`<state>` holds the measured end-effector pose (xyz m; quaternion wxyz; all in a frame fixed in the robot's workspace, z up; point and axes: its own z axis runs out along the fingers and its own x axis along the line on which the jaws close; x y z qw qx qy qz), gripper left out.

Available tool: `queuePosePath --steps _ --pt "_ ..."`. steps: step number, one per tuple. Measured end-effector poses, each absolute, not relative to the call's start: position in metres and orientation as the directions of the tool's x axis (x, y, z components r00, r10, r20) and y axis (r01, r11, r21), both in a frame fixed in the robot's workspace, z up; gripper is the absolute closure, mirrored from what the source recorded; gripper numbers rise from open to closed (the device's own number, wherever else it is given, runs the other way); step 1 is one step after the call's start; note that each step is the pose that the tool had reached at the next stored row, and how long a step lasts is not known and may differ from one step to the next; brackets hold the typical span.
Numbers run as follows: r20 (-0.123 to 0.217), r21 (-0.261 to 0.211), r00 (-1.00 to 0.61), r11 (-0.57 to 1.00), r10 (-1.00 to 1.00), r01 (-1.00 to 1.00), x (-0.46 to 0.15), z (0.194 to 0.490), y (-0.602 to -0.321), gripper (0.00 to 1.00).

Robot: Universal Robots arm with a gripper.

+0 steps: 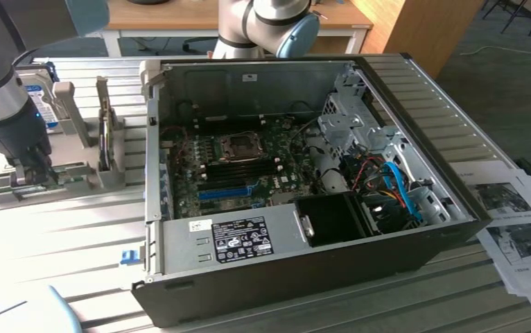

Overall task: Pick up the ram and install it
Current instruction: 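Pick up the ram and move it above insertion slot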

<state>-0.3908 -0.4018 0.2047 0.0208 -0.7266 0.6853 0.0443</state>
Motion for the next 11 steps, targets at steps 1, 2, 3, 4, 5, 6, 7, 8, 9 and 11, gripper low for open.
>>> queuePosePath --steps 1,2,3,4,5,6,7,8,9,11 --pt "-0.093 0.031 0.057 -0.060 -0.994 -0.998 -0.3908 0.2057 -0.4019 0.89" --pt "-0.093 0.030 0.057 -0.060 -0.994 -0.998 -0.3908 0.2066 -0.4018 0.89" --pt "-0.093 0.031 0.057 -0.060 -0.994 -0.998 -0.3908 0.2073 -0.4018 0.89" --pt "-0.093 0.030 0.057 -0.060 -0.994 -0.998 -0.3908 0.2075 -0.4018 0.89" --pt "-0.093 0.030 0.057 -0.060 -0.994 -0.998 -0.3908 0.2075 -0.4018 0.89" --pt "-0.093 0.030 0.057 -0.060 -0.994 -0.998 -0.3908 0.2075 -0.4018 0.89" --pt "-0.093 0.030 0.057 -0.060 -0.994 -0.998 -0.3908 0.2075 -0.4018 0.89" --pt "-0.093 0.030 0.059 -0.062 -0.994 -0.998 -0.3908 0.2076 -0.4018 0.89" --pt "-0.093 0.031 0.061 -0.065 -0.994 -0.997 -0.3909 0.2077 -0.4018 0.89" --pt "-0.093 0.031 0.067 -0.070 -0.993 -0.997 -0.3909 0.2077 -0.4019 0.89"
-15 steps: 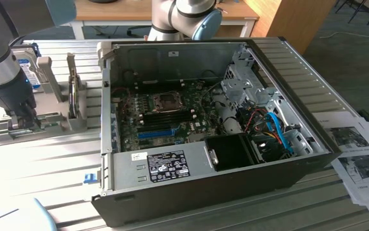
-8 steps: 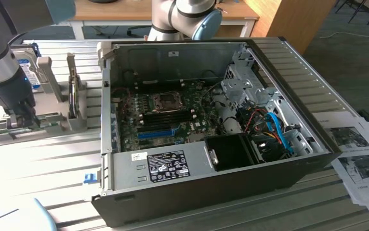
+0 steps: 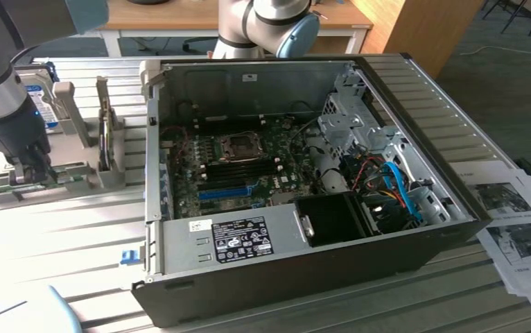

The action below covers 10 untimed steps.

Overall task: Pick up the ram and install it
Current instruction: 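Pick up the ram and move it above insertion slot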

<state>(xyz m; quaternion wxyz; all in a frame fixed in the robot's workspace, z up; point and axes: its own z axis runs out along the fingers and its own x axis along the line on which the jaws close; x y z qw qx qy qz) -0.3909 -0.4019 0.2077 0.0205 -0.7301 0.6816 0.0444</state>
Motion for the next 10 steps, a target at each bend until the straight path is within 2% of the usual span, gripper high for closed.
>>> queuePosePath --steps 10 --pt "-0.093 0.031 0.072 -0.075 -0.993 -0.997 -0.391 0.219 -0.402 0.89"
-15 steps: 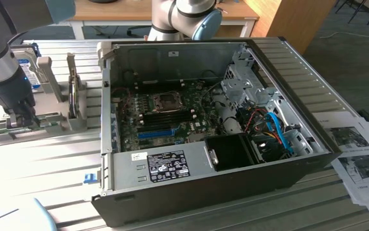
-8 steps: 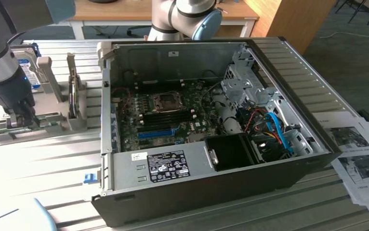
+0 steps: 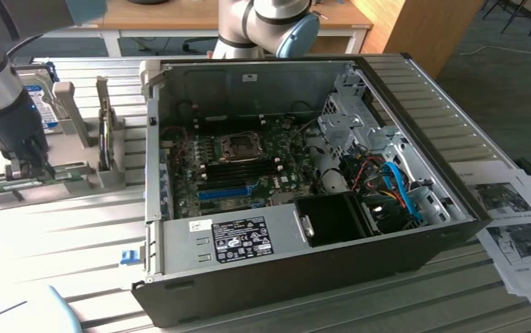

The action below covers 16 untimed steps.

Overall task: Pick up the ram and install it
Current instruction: 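Pick up the ram and move it above insertion slot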

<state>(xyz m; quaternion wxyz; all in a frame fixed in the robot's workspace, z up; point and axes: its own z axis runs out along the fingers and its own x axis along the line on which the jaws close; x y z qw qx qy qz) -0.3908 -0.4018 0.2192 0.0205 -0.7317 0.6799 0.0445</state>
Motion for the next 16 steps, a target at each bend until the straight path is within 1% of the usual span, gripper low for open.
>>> queuePosePath --steps 16 --pt "-0.093 0.030 0.072 -0.075 -0.993 -0.997 -0.390 0.239 -0.402 0.89"
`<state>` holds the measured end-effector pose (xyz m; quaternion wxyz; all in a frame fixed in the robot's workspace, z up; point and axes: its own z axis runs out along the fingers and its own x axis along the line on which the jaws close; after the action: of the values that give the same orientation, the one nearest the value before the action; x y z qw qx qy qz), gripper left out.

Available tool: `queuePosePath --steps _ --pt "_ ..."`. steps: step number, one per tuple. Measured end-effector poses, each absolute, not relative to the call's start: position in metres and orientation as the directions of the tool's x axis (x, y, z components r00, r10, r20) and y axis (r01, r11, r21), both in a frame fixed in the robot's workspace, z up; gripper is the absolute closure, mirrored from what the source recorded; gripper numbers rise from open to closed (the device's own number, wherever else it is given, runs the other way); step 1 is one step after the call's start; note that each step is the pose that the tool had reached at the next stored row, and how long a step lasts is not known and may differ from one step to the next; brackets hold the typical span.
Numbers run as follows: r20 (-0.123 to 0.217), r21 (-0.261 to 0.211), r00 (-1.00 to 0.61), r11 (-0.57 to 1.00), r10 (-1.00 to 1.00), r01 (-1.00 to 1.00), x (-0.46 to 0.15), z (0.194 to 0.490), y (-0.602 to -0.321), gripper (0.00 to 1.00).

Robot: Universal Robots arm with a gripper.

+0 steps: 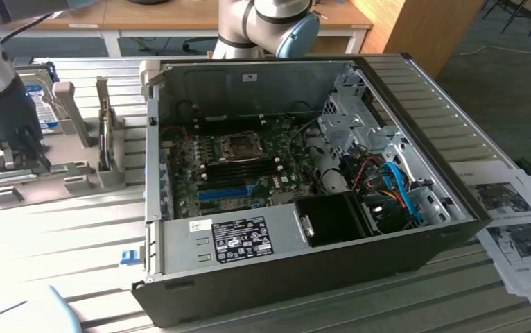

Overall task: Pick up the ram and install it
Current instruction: 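Pick up the ram and move it above insertion slot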

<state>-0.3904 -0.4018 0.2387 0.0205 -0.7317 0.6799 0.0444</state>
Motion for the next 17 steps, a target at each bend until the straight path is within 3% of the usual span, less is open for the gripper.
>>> queuePosePath --steps 17 --pt "-0.092 0.034 0.072 -0.075 -0.993 -0.997 -0.388 0.268 -0.402 0.89"
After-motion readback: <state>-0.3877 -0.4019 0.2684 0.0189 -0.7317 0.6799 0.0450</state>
